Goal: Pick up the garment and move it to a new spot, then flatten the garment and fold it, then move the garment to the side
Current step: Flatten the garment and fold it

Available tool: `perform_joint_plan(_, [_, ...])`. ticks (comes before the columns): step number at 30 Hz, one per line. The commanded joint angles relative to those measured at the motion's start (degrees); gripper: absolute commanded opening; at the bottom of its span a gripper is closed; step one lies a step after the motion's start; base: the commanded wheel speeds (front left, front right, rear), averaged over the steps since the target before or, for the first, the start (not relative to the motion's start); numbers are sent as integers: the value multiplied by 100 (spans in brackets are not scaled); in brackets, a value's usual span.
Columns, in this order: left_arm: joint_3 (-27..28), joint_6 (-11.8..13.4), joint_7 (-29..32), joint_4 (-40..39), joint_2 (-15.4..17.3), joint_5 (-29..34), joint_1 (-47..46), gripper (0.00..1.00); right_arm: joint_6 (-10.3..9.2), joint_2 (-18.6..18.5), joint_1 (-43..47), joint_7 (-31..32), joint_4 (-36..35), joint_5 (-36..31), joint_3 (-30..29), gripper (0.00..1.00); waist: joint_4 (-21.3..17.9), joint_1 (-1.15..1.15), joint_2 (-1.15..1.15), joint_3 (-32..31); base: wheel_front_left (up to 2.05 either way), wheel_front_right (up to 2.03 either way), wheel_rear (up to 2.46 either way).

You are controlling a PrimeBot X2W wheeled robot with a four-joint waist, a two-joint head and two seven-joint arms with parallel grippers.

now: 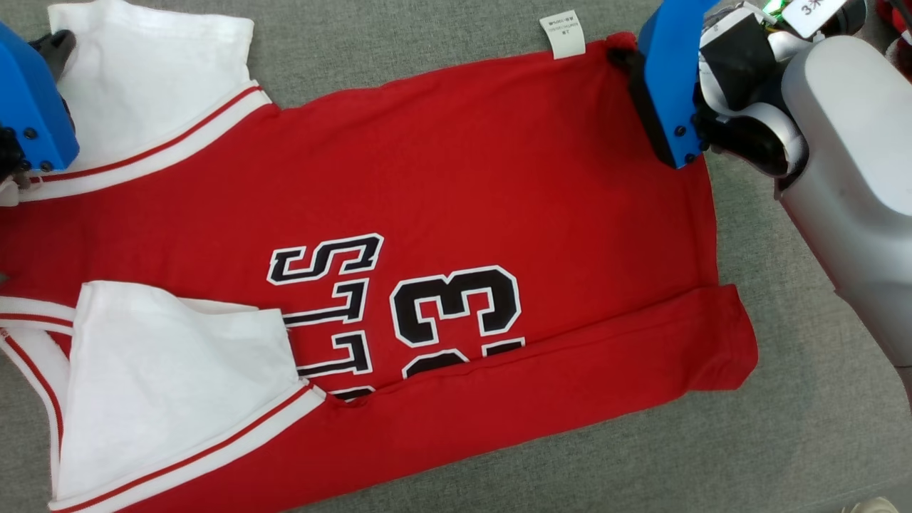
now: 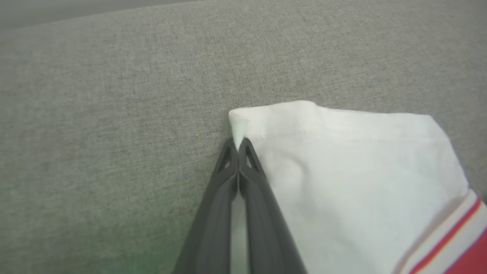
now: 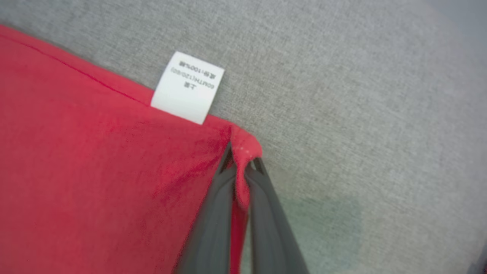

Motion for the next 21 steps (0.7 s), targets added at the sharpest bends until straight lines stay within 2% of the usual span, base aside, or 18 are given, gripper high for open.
perform_joint_plan(1, [-5,-63,-168,39,-125,-25,161,0,-10,-152,17,-166,138,39,46,0,13,0,0,-65,0,0,0])
perform_joint_plan(2, [54,-93,-317,15,-184,-89,192,0,-10,-167,23,-315,147,56,47,0,18,0,0,-104,0,0,0])
perform_joint_plan(7, [317,-571,-1358,-129,-367,-260,543,0,-7,-271,285,-1086,121,167,91,0,104,0,0,-410,0,0,0])
perform_joint_plan(8, [317,-571,-1358,-129,-367,-260,543,0,-7,-271,285,-1086,121,167,91,0,104,0,0,-410,0,0,0])
perform_joint_plan(10, [365,-712,-1770,-180,-463,-286,743,0,-6,-328,424,-1337,126,209,124,0,165,0,0,-571,0,0,0])
perform_joint_plan(15, [407,-883,-2583,-265,-645,-328,1279,0,-5,-450,846,-1885,120,338,220,0,398,0,0,-1028,0,0,0])
perform_joint_plan(21, [346,-998,-3193,-475,-807,-453,1971,0,-4,-619,1302,-2382,175,243,346,0,693,0,0,-1522,0,0,0])
